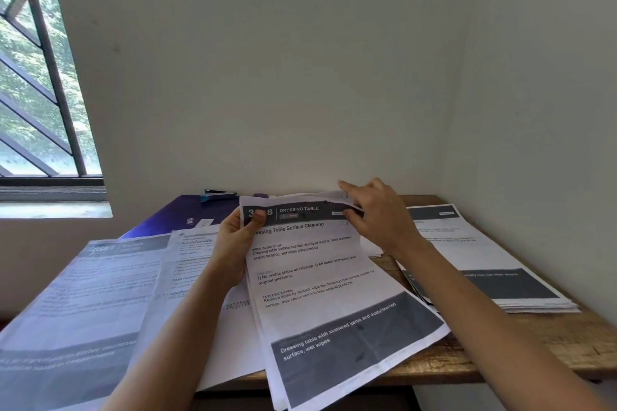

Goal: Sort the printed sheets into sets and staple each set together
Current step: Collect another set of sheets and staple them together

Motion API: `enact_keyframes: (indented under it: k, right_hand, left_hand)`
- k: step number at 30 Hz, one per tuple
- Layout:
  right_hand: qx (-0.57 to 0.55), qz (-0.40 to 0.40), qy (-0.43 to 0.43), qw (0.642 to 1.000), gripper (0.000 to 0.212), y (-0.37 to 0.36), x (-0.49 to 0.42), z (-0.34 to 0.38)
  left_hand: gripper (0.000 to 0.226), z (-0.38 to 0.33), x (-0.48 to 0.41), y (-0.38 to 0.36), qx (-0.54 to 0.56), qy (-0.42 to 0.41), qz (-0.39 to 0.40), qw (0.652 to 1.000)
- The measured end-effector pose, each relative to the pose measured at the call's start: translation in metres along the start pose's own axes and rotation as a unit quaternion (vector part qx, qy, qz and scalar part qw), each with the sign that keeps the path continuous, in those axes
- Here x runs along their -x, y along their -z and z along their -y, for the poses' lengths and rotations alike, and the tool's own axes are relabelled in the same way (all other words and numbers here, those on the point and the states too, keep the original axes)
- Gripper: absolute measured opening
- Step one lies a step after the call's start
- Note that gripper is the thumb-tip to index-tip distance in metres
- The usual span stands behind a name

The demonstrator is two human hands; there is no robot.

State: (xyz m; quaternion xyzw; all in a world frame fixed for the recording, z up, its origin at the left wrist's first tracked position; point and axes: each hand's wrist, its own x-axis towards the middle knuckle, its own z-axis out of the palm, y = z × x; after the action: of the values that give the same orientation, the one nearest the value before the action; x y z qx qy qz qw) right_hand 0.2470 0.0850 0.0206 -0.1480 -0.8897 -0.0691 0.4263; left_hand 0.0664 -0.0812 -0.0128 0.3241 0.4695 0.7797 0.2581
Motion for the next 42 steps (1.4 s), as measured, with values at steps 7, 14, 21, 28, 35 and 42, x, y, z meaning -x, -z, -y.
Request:
enact_keyframes:
  k: [7, 14, 21, 28, 35, 42]
  right_hand:
    - [0.047, -0.015, 0.017, 0.999, 0.045, -0.011, 0.001, -0.006]
    - [0.044, -0.061, 0.019, 0.997, 0.036, -0.013, 0.008, -0.009]
    - [0.035, -0.121, 0.055, 0.991, 0.022, -0.014, 0.011, -0.012]
    - [-0.049, -0.057, 0.127, 0.989, 0.014, -0.014, 0.016, -0.016]
    - [-0.063, -0.046, 0.070, 0.994, 0.011, -0.015, 0.012, -0.016]
    - [-0.070, 0.006, 0.045, 0.997, 0.010, -0.021, 0.012, -0.017]
  left_hand:
    - [0.006, 0.000, -0.001, 0.000, -0.010, 0.008, -0.010, 1.000]
    - [0.006, 0.000, 0.000, 0.001, -0.013, 0.013, -0.015, 1.000]
    - [0.007, -0.001, 0.001, 0.000, 0.004, 0.010, -0.014, 1.000]
    - [0.006, 0.000, -0.001, 0.002, 0.015, 0.012, -0.028, 0.999]
    - [0.007, -0.001, 0.001, 0.002, 0.012, 0.010, -0.013, 1.000]
    - [0.007, -0.002, 0.002, -0.001, 0.010, 0.005, -0.006, 1.000]
